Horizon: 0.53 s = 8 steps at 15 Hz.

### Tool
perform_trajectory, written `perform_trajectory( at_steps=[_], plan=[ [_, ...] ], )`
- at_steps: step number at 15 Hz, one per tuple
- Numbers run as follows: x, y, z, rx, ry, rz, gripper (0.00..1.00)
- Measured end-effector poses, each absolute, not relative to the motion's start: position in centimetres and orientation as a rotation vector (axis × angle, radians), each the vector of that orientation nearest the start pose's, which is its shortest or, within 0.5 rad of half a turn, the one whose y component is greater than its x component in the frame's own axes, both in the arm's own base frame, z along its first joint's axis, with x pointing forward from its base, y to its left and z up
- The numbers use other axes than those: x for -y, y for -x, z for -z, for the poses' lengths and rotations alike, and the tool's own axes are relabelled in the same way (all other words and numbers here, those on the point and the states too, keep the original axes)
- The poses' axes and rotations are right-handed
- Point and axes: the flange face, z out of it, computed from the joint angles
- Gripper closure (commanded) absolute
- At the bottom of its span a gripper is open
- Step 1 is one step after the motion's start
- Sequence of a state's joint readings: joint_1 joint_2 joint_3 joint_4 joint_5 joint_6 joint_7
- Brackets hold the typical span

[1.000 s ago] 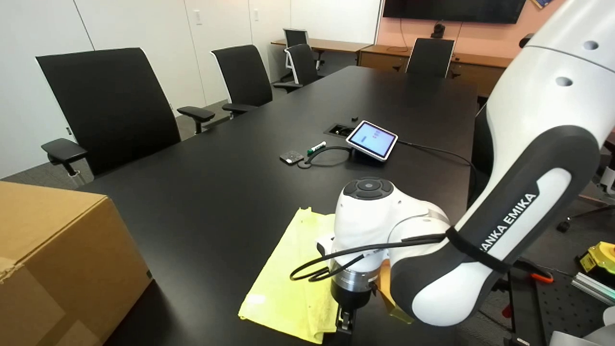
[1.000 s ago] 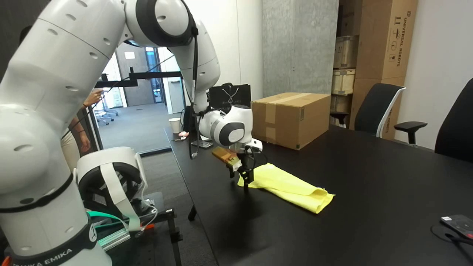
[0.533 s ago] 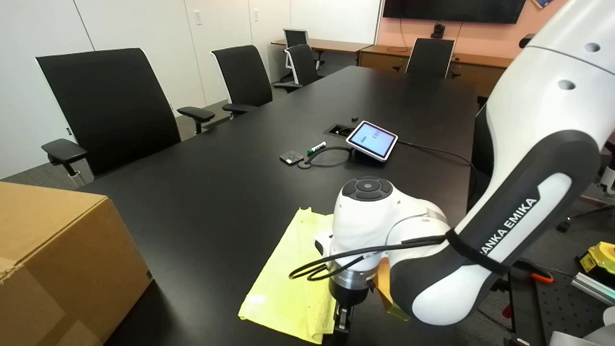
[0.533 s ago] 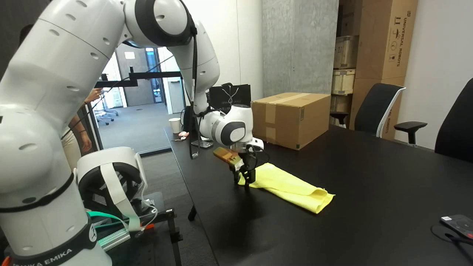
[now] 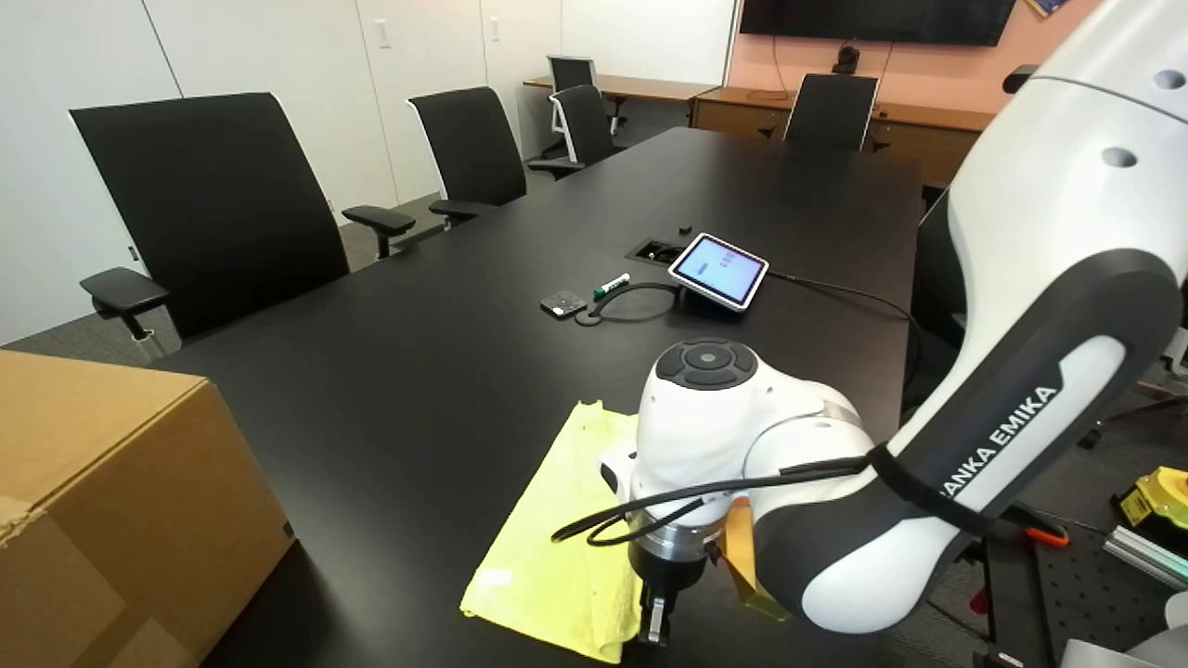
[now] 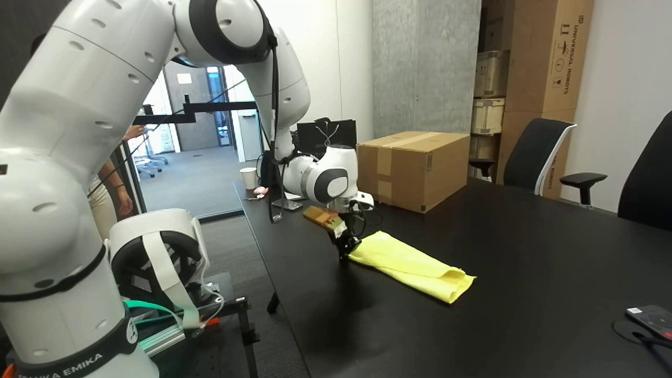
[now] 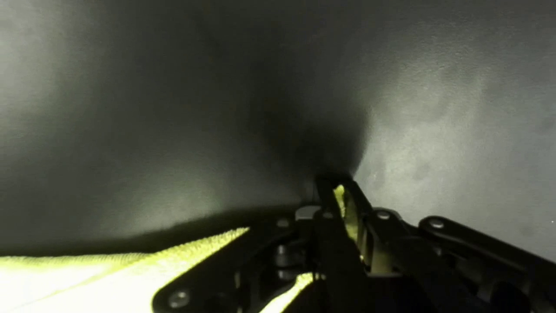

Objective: Fold the cloth

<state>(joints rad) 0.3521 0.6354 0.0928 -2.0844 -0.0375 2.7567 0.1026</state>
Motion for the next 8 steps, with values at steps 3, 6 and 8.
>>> perform_trajectory(
  at_steps=[3, 6, 8],
  plan=[
    [-25.46, -52.08, -12.07, 0.565, 3.050, 0.041, 0.86],
    [-25.71, -52.33, -12.44, 0.575, 3.058, 0.031, 0.87],
    [-25.86, -52.70, -12.88, 0.578, 3.062, 0.030, 0.89]
  ],
)
